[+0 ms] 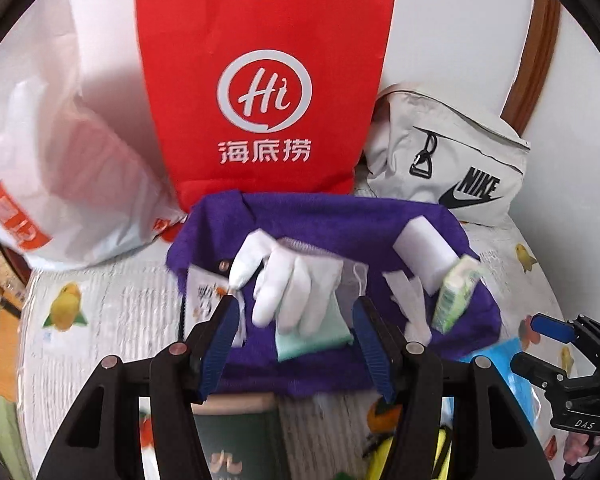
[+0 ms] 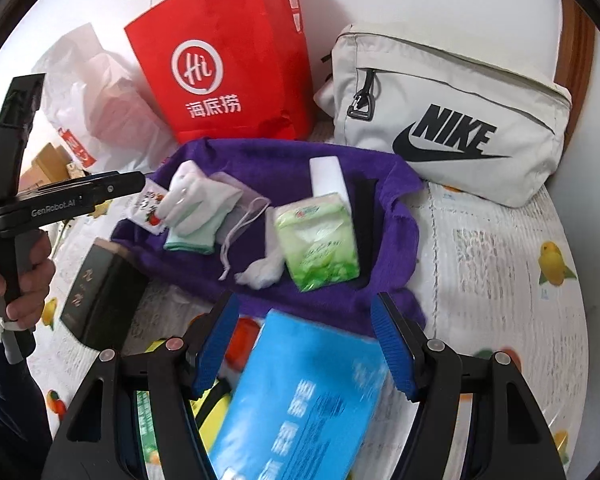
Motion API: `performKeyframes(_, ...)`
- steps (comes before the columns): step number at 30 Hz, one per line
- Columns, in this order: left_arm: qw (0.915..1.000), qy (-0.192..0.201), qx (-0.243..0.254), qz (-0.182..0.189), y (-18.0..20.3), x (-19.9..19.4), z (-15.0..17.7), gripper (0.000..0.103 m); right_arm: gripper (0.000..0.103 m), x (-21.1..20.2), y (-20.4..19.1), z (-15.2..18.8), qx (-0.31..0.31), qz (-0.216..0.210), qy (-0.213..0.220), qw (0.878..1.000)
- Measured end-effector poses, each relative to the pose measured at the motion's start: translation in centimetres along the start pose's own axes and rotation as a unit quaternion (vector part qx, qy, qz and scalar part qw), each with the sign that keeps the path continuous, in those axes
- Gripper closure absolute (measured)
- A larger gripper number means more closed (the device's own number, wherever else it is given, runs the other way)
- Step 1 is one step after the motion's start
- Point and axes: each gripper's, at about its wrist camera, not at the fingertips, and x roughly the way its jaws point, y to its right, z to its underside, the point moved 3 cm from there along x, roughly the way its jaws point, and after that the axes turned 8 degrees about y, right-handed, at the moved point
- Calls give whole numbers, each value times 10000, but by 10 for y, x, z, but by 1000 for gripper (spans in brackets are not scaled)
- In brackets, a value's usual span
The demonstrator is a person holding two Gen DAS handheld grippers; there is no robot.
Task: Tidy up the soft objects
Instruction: 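Lower the glove and tissue pack onto the towel and open both grippers, then withdraw both grippers from the towel toward the yellow pouch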
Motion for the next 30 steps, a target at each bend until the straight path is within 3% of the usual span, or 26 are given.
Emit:
performKeyframes(7, 9999, -55, -114, -60, 0, -42, 30, 46, 35, -36, -25, 24, -149, -210, 175, 9995)
performKeyframes(15, 9990, -92, -331, -281, -19, -86, 78, 39, 35, -42, -72, 56, -784, -526, 61, 9955)
performKeyframes(24, 9957, -283, -703, -532, -56, -105, 135, 39, 35, -11, -135, 90, -1704, -697, -200, 9827)
performKeyframes(30, 9920, -475, -1058, -492, -79, -97, 163, 39, 35, 23, -153, 102, -2117, -318, -494, 9756)
